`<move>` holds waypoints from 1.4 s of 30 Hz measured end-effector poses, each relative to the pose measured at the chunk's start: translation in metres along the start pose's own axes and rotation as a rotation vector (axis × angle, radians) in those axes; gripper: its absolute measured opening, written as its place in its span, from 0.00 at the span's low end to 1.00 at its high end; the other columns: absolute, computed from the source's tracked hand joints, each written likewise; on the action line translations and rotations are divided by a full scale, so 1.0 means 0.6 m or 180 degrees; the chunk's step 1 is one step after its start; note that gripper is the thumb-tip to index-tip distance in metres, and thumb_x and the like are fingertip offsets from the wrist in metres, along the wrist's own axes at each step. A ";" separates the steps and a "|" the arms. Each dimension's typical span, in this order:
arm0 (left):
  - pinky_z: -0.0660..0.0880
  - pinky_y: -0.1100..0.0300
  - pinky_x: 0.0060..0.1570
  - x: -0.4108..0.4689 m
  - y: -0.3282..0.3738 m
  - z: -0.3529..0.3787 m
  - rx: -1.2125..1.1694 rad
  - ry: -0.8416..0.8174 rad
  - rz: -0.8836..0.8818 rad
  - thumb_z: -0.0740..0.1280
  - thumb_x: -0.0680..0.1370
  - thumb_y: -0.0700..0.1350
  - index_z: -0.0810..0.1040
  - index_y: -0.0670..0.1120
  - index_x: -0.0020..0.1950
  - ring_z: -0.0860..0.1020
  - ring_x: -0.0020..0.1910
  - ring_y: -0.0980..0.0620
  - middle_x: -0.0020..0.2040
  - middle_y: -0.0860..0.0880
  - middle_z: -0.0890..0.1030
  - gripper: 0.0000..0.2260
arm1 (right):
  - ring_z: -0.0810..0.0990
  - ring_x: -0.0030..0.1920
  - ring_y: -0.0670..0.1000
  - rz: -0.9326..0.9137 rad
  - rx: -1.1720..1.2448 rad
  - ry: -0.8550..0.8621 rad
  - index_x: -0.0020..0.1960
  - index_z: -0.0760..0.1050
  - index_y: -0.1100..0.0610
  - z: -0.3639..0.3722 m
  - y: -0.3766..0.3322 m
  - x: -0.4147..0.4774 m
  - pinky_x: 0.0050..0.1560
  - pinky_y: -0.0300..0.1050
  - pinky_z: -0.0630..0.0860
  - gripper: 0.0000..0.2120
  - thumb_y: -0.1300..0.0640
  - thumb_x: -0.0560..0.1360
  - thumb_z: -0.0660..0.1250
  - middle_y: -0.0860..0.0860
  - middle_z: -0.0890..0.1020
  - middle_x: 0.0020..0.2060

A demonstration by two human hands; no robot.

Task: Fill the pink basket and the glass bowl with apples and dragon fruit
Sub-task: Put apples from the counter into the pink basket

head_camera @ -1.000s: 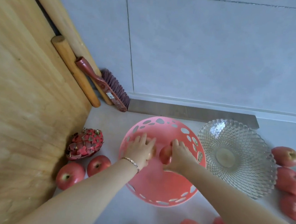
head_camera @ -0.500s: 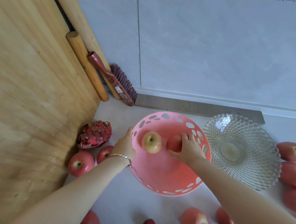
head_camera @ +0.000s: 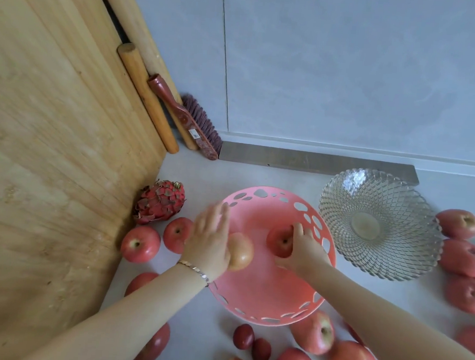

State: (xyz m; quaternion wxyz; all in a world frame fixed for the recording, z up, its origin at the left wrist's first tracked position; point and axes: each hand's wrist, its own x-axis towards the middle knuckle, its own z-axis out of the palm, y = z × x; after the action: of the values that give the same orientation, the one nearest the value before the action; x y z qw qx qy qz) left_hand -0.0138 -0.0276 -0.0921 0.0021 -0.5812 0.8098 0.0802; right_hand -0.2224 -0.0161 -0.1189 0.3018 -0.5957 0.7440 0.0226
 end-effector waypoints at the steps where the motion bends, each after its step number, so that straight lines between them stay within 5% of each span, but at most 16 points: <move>1: 0.59 0.47 0.70 0.003 0.014 -0.008 0.0037 -0.0265 0.0220 0.68 0.69 0.44 0.55 0.41 0.74 0.61 0.72 0.38 0.74 0.38 0.58 0.37 | 0.76 0.55 0.60 0.0059 0.0207 0.0041 0.65 0.60 0.57 0.001 -0.004 0.001 0.47 0.49 0.73 0.37 0.47 0.63 0.74 0.57 0.70 0.60; 4: 0.49 0.45 0.73 0.014 0.039 -0.004 0.0128 -0.1146 0.0153 0.64 0.71 0.49 0.51 0.50 0.74 0.62 0.70 0.41 0.72 0.42 0.60 0.35 | 0.77 0.55 0.61 0.0049 0.0501 0.0178 0.67 0.60 0.57 0.007 -0.022 0.007 0.49 0.50 0.75 0.39 0.46 0.64 0.75 0.58 0.70 0.60; 7: 0.46 0.39 0.72 0.012 0.054 0.006 -0.0088 -0.1309 -0.0080 0.62 0.71 0.49 0.58 0.54 0.70 0.57 0.71 0.38 0.69 0.46 0.63 0.28 | 0.78 0.53 0.61 -0.0030 0.0362 0.0234 0.70 0.58 0.54 0.013 -0.040 0.011 0.46 0.49 0.74 0.39 0.45 0.66 0.73 0.57 0.67 0.58; 12: 0.56 0.40 0.70 -0.001 0.057 0.015 -0.0508 -0.1171 -0.0376 0.60 0.74 0.45 0.63 0.52 0.67 0.55 0.73 0.40 0.70 0.46 0.59 0.21 | 0.75 0.59 0.61 -0.0019 0.0320 0.0052 0.72 0.52 0.54 0.022 -0.039 0.018 0.52 0.51 0.74 0.42 0.50 0.68 0.73 0.58 0.63 0.63; 18: 0.60 0.47 0.67 0.007 0.049 0.030 -0.0035 -0.1364 -0.0220 0.68 0.71 0.50 0.51 0.50 0.73 0.63 0.68 0.41 0.71 0.44 0.58 0.36 | 0.74 0.61 0.61 -0.0074 0.0458 -0.0097 0.72 0.51 0.54 0.017 -0.030 0.022 0.53 0.51 0.73 0.42 0.51 0.68 0.73 0.58 0.64 0.64; 25: 0.64 0.47 0.62 0.063 0.048 0.036 0.0020 -0.1027 -0.0024 0.71 0.68 0.46 0.58 0.48 0.71 0.66 0.63 0.39 0.69 0.44 0.62 0.34 | 0.73 0.62 0.61 0.0013 0.0670 -0.0121 0.73 0.51 0.53 0.018 -0.023 0.022 0.56 0.51 0.72 0.43 0.52 0.67 0.73 0.58 0.64 0.65; 33: 0.51 0.43 0.72 0.051 0.033 0.044 0.0246 -0.0897 0.0161 0.67 0.73 0.53 0.46 0.50 0.75 0.51 0.75 0.43 0.77 0.44 0.42 0.39 | 0.63 0.70 0.61 0.0078 0.0290 -0.0280 0.76 0.40 0.50 0.008 -0.032 0.015 0.65 0.54 0.67 0.53 0.51 0.66 0.75 0.58 0.56 0.69; 36: 0.50 0.46 0.73 0.032 0.038 0.017 0.0160 -0.0777 0.0153 0.65 0.74 0.55 0.44 0.50 0.75 0.47 0.76 0.43 0.76 0.42 0.39 0.39 | 0.58 0.72 0.60 -0.0158 0.0341 0.0016 0.75 0.48 0.51 -0.018 -0.038 -0.010 0.67 0.54 0.63 0.46 0.49 0.67 0.73 0.57 0.56 0.71; 39: 0.57 0.48 0.71 -0.006 0.060 -0.028 -0.0472 -0.0691 0.0174 0.63 0.76 0.50 0.55 0.49 0.74 0.55 0.74 0.42 0.76 0.43 0.50 0.29 | 0.71 0.61 0.57 -0.0419 0.0476 0.0704 0.61 0.71 0.56 -0.053 -0.032 -0.056 0.55 0.50 0.70 0.21 0.47 0.72 0.67 0.54 0.72 0.56; 40: 0.61 0.51 0.69 -0.021 0.069 -0.040 -0.0705 -0.0555 0.0323 0.62 0.76 0.47 0.62 0.47 0.71 0.60 0.71 0.44 0.73 0.43 0.58 0.23 | 0.76 0.52 0.57 -0.0388 0.0357 0.0700 0.51 0.74 0.56 -0.064 -0.025 -0.075 0.47 0.47 0.72 0.14 0.47 0.72 0.65 0.52 0.75 0.46; 42: 0.69 0.58 0.60 -0.052 0.086 -0.057 -0.1176 -0.0262 0.0645 0.62 0.76 0.43 0.74 0.45 0.60 0.72 0.60 0.47 0.61 0.45 0.73 0.13 | 0.75 0.39 0.55 -0.0127 -0.0157 0.0264 0.36 0.71 0.56 -0.081 -0.004 -0.116 0.34 0.42 0.69 0.15 0.44 0.72 0.63 0.50 0.72 0.31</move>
State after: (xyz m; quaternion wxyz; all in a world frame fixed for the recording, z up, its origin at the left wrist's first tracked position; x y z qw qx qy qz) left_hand -0.0494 0.0133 -0.0490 -0.0795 -0.4836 0.8349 0.2506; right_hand -0.2331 0.0245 -0.0452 0.2563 -0.6181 0.7431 0.0102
